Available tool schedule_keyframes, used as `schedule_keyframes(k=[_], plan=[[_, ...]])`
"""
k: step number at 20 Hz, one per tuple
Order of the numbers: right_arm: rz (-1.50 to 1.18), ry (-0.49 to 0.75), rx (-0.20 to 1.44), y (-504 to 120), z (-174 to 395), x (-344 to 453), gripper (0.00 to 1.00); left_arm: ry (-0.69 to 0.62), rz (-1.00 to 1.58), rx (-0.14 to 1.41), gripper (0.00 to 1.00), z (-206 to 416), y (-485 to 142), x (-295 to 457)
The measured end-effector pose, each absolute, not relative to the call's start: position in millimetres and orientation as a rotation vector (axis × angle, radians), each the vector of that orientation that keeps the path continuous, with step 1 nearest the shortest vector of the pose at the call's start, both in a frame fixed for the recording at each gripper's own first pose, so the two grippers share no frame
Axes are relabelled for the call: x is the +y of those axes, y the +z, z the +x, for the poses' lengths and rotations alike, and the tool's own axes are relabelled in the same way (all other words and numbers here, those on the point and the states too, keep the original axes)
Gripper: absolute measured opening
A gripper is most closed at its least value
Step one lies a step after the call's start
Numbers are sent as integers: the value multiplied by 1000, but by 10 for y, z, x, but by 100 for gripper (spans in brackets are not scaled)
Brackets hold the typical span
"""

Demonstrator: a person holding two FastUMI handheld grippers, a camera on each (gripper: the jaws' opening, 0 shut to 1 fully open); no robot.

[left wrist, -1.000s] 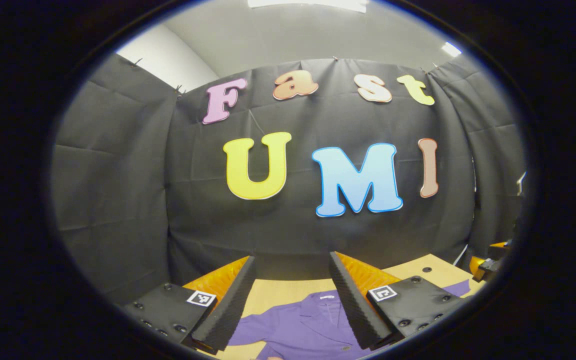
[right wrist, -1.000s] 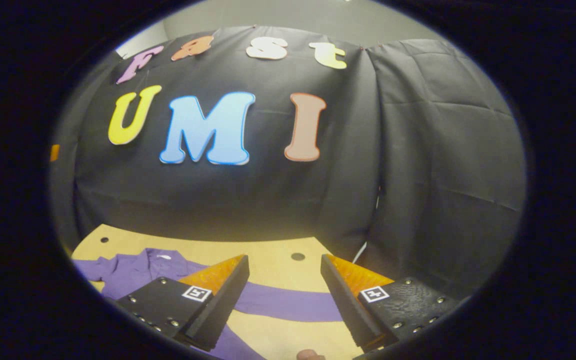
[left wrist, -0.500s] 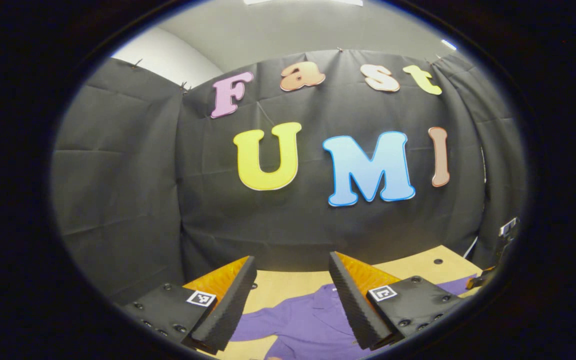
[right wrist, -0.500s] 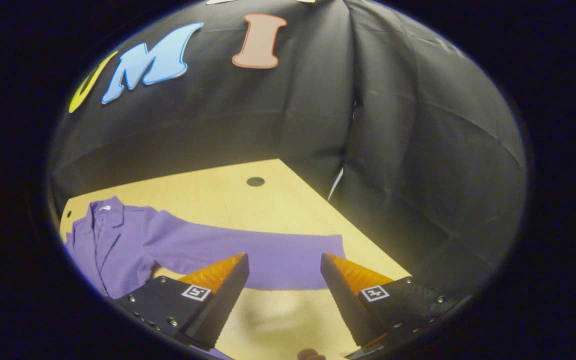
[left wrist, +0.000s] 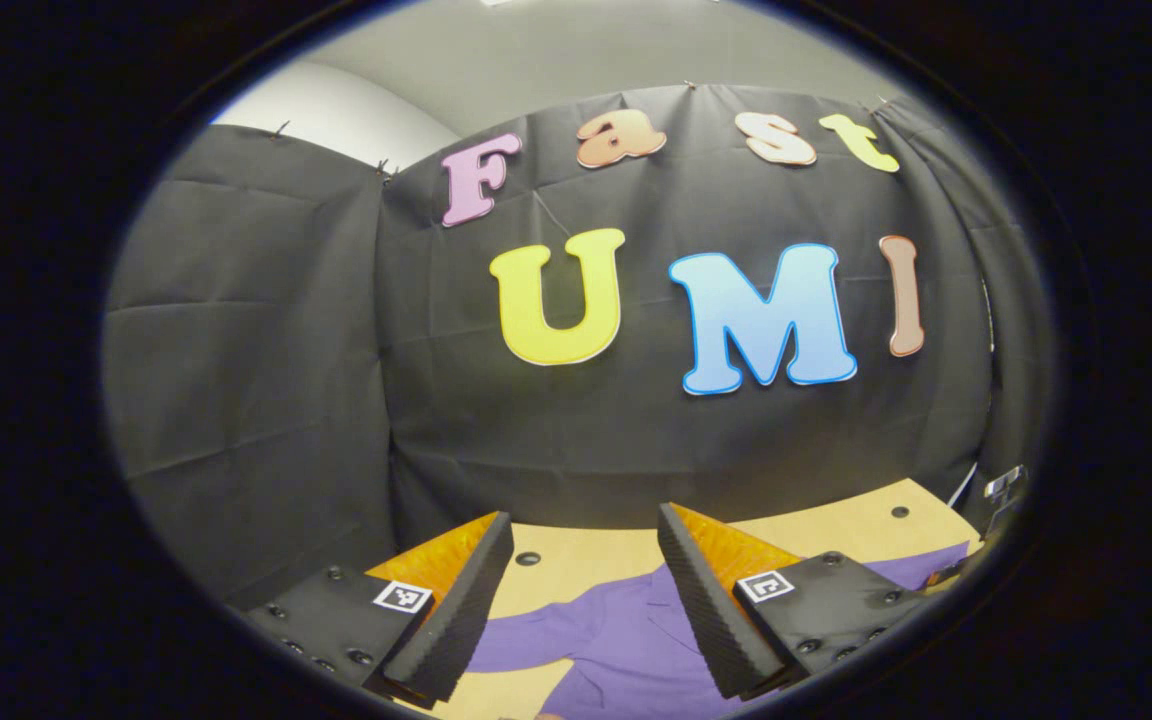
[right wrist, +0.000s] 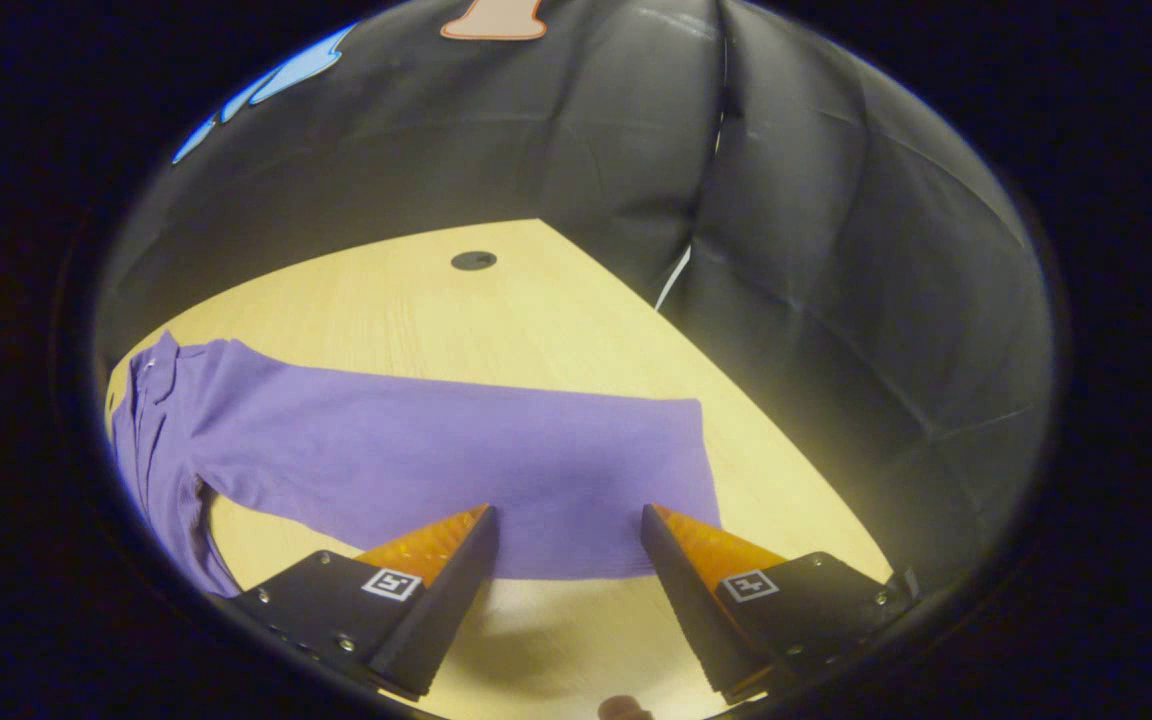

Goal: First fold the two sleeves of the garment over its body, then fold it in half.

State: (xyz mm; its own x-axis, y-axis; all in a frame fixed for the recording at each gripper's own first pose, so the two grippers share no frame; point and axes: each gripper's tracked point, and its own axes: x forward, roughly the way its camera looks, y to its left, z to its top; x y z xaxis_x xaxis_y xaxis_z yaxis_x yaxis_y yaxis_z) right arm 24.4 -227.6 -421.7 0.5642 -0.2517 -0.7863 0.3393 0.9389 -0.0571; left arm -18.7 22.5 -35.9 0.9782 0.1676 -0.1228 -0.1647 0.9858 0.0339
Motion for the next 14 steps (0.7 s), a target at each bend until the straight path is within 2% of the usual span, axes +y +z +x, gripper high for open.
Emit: schedule_keyframes(k=[2,4,5,6,7,9,11,12,14], plan=[[140,-337,896,-4241,256,-2291,98,174,17,133,100,-176,-382,219],[191,-308,895,-4256,289,-2211,97,175,12,135,100,-164,-387,185],[194,-301,900,-4273,316,-2194,95,176,11,135,100,-158,-389,160],[191,-299,914,-4277,316,-2194,83,174,11,136,100,-146,-392,141],[204,-274,910,-4263,343,-2130,83,172,10,136,100,-142,-393,132],[180,-271,921,-4253,346,-2138,47,170,12,137,100,-119,-399,111],[206,-254,928,-4263,399,-2081,46,166,13,139,100,-122,-411,87],[207,-273,938,-4212,385,-2040,6,165,15,141,100,-115,-410,84],[182,-277,953,-4261,410,-2056,8,164,10,139,100,-117,-400,98]])
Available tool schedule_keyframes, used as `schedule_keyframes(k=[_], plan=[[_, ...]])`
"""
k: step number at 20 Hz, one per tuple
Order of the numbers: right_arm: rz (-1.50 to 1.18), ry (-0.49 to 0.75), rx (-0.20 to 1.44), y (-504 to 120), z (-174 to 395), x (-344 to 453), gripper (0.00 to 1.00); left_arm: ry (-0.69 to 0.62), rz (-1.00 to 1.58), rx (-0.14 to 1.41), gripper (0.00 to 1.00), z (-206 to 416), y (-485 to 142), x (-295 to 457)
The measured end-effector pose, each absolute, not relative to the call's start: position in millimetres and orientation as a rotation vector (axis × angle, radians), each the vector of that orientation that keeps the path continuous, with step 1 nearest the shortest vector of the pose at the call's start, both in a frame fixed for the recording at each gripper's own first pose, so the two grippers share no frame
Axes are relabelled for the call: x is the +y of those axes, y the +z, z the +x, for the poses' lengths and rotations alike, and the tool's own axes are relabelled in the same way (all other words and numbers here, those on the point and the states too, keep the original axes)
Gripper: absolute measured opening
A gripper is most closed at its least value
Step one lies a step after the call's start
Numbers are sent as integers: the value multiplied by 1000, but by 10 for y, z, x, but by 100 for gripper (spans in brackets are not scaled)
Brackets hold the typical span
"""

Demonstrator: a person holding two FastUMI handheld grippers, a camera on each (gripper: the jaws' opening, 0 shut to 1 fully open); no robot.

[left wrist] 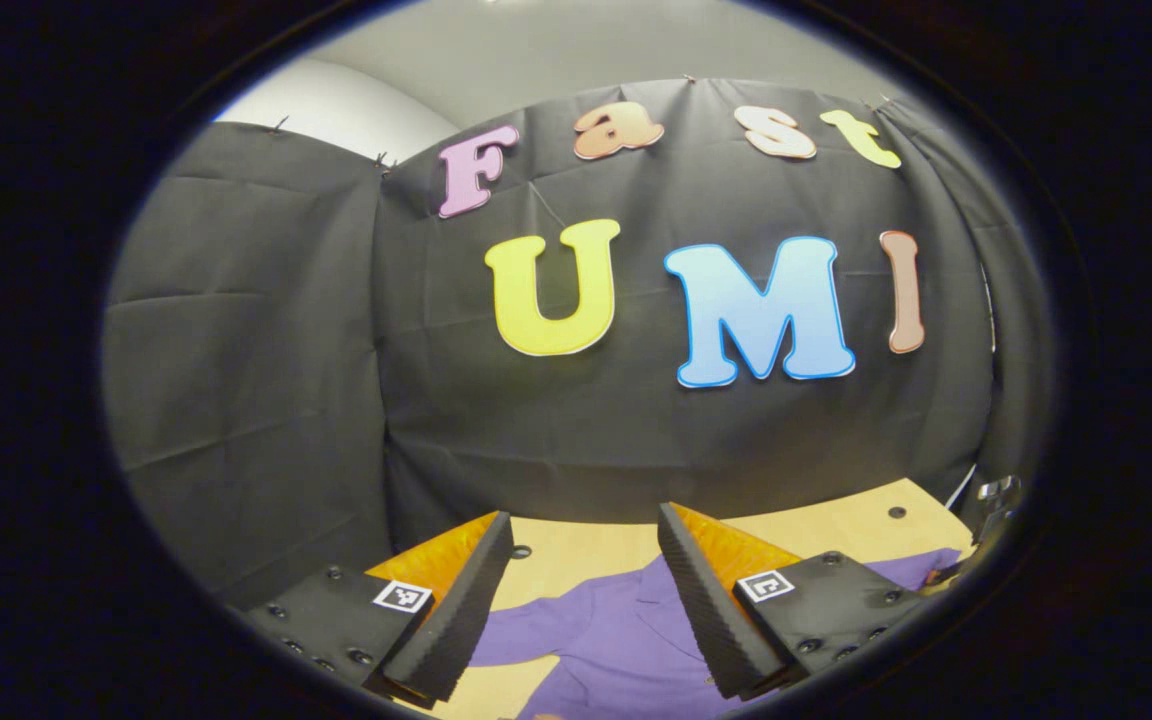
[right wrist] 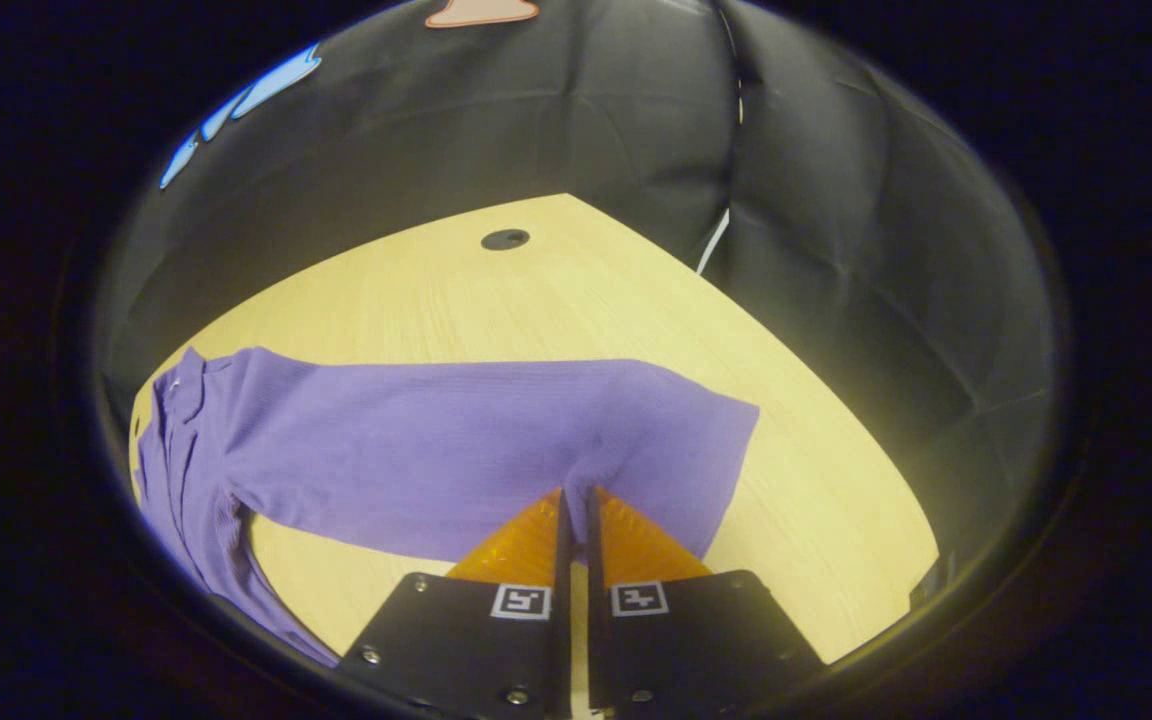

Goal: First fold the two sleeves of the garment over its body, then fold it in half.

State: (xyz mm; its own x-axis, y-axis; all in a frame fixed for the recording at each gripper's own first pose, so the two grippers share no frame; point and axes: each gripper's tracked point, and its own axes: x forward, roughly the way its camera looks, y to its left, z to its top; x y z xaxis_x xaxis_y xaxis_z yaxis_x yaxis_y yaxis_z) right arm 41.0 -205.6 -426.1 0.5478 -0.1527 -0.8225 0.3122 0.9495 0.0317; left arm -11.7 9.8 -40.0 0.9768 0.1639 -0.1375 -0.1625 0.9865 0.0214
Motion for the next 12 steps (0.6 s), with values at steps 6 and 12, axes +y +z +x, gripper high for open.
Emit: schedule_keyframes(k=[6,12], plan=[[186,-243,926,-4015,585,-1871,1,171,10,152,100,-134,-473,183],[213,-89,823,-3513,943,-1006,2,174,-7,163,100,-128,-576,366]])
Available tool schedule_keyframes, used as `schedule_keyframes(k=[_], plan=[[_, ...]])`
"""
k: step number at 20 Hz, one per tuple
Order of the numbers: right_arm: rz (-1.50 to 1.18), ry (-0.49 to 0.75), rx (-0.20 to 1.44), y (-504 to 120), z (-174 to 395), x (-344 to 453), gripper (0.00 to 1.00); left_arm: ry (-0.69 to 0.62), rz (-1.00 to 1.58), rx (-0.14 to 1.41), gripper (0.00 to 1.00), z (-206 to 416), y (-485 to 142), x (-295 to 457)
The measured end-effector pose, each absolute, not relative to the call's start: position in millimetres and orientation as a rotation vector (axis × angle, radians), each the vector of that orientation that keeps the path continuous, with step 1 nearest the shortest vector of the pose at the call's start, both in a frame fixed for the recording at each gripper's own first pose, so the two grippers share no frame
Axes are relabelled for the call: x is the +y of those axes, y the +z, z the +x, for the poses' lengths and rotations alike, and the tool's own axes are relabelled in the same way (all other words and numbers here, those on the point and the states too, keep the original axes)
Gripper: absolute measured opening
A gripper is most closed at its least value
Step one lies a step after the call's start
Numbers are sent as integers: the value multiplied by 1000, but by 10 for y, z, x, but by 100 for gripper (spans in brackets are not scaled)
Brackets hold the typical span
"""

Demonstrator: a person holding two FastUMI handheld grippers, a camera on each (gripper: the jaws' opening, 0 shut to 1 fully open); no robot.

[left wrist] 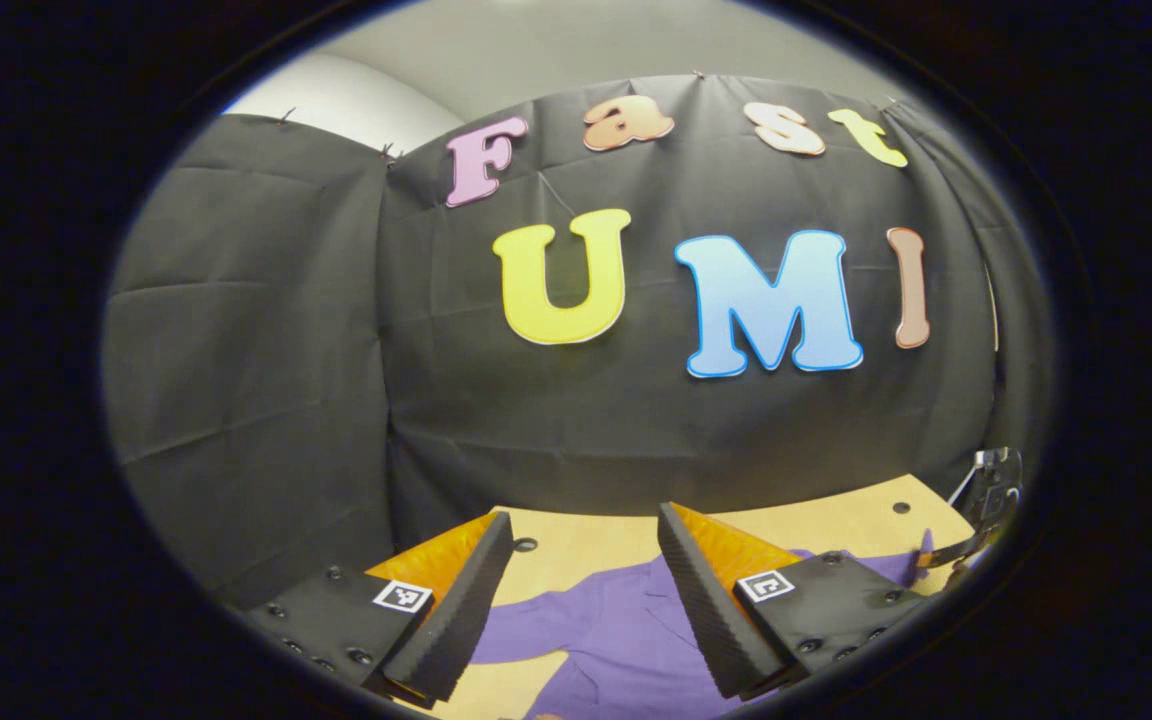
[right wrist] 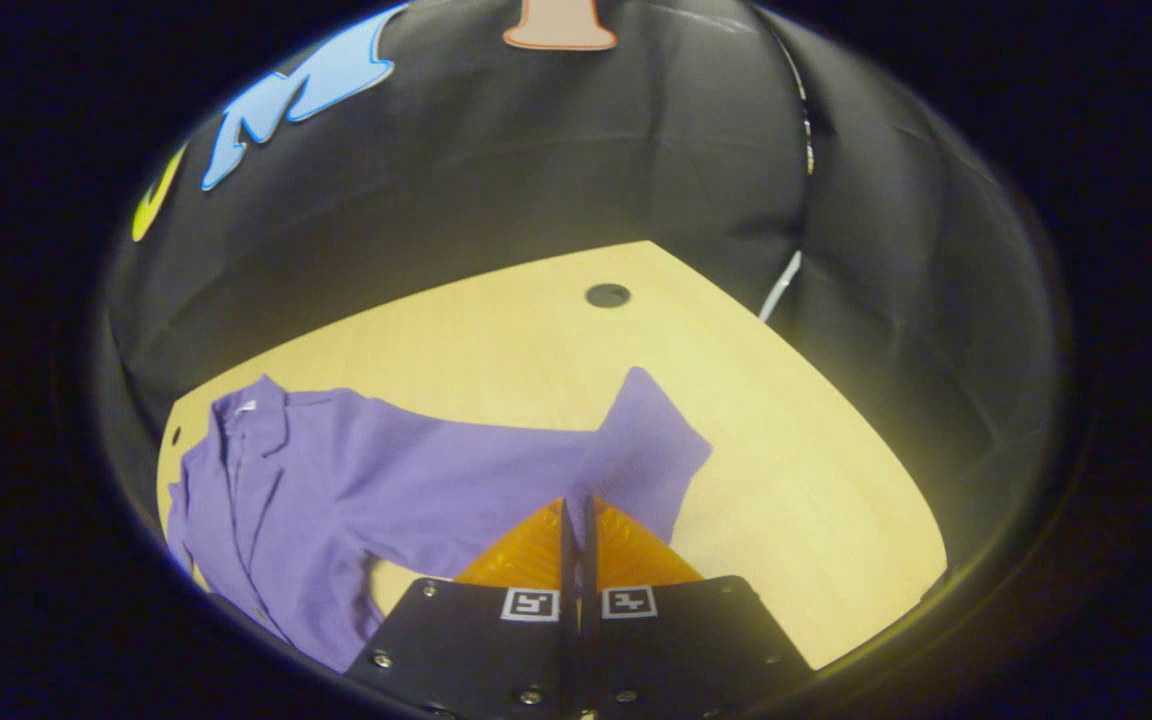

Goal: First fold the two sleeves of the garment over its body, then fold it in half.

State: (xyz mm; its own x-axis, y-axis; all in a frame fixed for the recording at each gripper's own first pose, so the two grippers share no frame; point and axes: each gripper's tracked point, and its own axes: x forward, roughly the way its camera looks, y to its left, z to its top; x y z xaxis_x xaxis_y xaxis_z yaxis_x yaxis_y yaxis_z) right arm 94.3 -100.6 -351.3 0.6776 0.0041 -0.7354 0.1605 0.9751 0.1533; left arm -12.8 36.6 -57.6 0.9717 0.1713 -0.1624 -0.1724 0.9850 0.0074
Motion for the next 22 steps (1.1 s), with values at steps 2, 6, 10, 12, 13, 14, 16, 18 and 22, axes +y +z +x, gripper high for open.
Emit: schedule_keyframes(k=[2,6,10,12,13,14,16,18,22], plan=[[216,-34,799,-3361,1047,-669,1,176,-13,166,100,-144,-607,474],[236,73,766,-3092,1218,84,1,185,-9,171,100,-167,-661,742],[249,164,754,-2946,1241,856,1,201,-9,178,100,-197,-735,1094],[242,215,756,-2903,1210,1295,1,213,-9,185,100,-220,-791,1322],[235,231,756,-2892,1197,1450,1,217,-8,187,100,-228,-809,1411],[232,249,758,-2885,1179,1613,1,221,-6,188,100,-225,-812,1489],[233,281,762,-2880,1145,1889,1,230,-4,192,100,-223,-851,1652],[233,310,766,-2869,1103,2157,1,239,-2,195,100,-231,-882,1815],[219,372,777,-2851,988,2675,1,252,-2,205,100,-271,-972,2092]])
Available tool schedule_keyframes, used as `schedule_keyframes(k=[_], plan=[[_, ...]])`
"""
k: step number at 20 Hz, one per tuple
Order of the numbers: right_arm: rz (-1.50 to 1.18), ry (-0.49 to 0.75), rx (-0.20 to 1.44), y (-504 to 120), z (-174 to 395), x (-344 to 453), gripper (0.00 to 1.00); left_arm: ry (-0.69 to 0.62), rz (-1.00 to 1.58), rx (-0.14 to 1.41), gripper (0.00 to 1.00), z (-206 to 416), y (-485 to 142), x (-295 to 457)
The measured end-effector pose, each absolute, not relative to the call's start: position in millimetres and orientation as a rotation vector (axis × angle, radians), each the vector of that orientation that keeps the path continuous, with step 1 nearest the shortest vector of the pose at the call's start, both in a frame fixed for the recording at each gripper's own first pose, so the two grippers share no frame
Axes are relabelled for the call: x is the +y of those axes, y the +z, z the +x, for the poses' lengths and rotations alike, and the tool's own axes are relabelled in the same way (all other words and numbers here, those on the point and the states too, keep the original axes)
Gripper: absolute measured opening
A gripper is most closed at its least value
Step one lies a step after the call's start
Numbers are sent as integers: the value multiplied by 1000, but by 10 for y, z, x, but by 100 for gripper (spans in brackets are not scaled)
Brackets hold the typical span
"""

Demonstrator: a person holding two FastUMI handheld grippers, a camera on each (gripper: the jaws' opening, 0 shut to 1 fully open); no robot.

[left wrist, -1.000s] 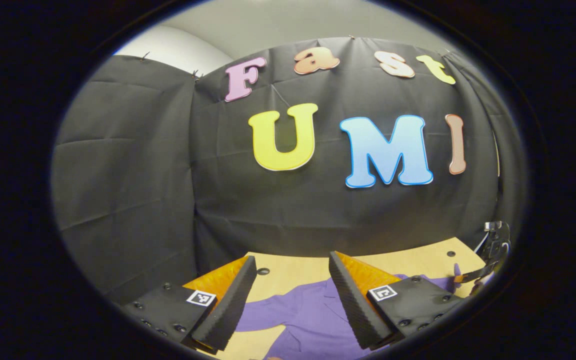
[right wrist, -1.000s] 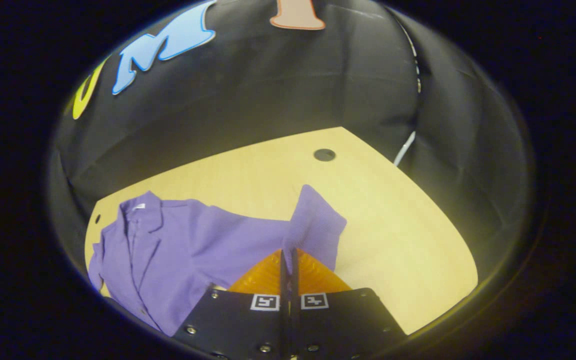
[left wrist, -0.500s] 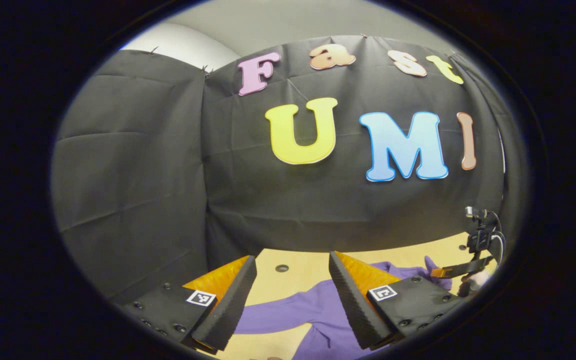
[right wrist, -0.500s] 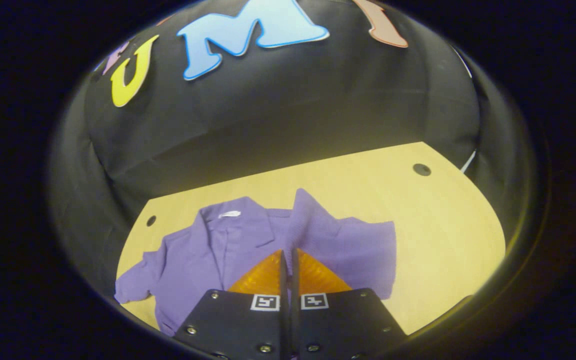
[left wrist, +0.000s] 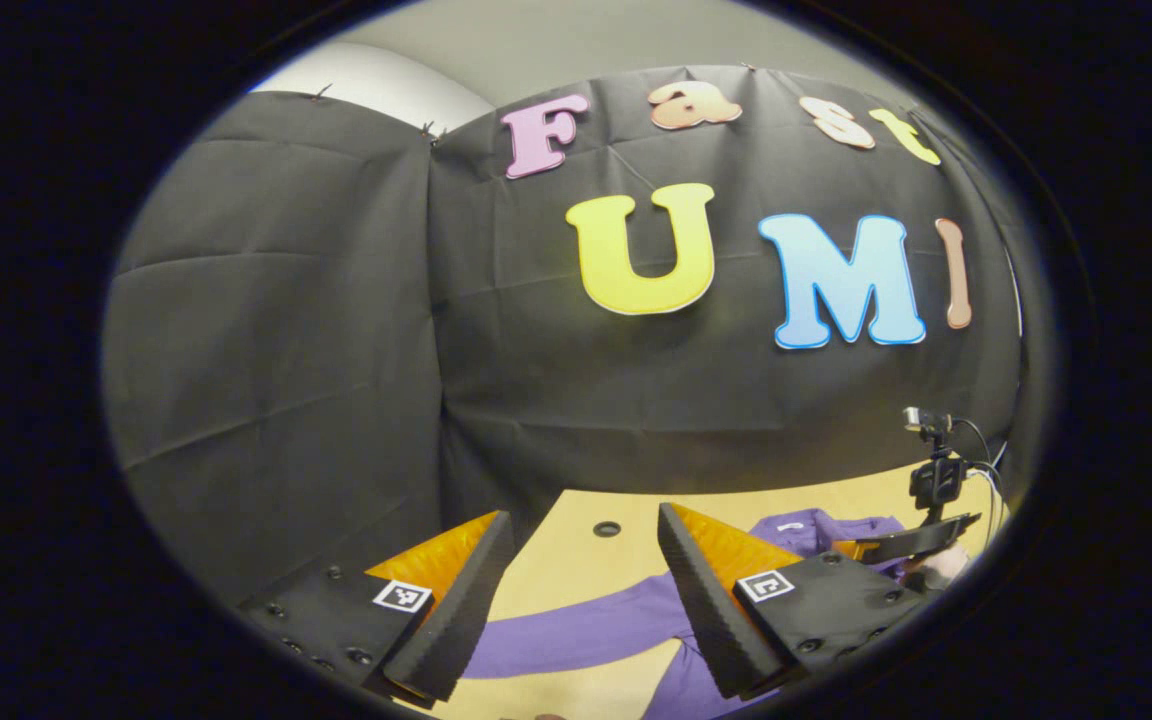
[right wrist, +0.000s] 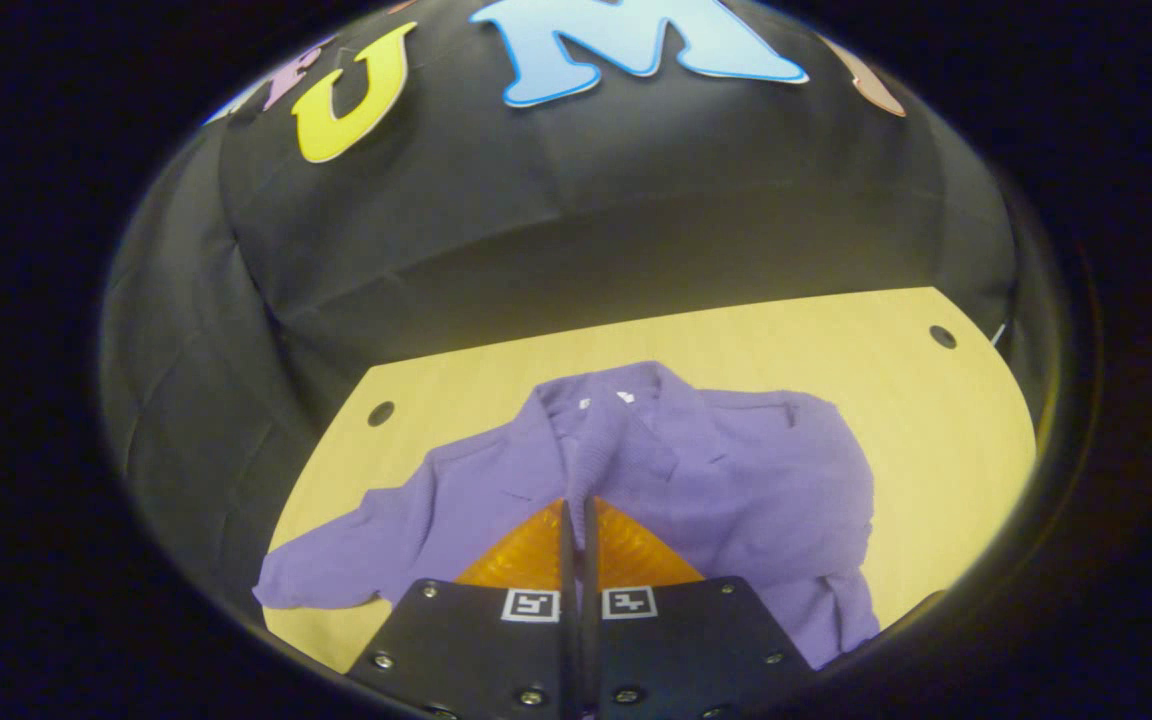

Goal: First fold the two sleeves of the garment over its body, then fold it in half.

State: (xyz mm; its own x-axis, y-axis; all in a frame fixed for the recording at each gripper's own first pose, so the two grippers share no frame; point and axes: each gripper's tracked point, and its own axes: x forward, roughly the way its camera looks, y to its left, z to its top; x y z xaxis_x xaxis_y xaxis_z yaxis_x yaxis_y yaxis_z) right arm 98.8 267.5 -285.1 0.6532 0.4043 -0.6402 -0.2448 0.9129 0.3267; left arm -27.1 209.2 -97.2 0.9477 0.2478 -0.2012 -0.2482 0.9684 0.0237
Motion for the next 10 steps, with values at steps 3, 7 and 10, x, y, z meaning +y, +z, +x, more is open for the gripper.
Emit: schedule_keyframes(k=[3,7,10], plan=[[198,423,790,-2876,877,3072,1,274,-7,213,100,-319,-1054,2321],[159,475,818,-2999,720,3442,1,306,-19,221,100,-412,-1145,2569],[136,513,856,-3136,548,3705,1,327,-26,235,100,-499,-1247,2737]])
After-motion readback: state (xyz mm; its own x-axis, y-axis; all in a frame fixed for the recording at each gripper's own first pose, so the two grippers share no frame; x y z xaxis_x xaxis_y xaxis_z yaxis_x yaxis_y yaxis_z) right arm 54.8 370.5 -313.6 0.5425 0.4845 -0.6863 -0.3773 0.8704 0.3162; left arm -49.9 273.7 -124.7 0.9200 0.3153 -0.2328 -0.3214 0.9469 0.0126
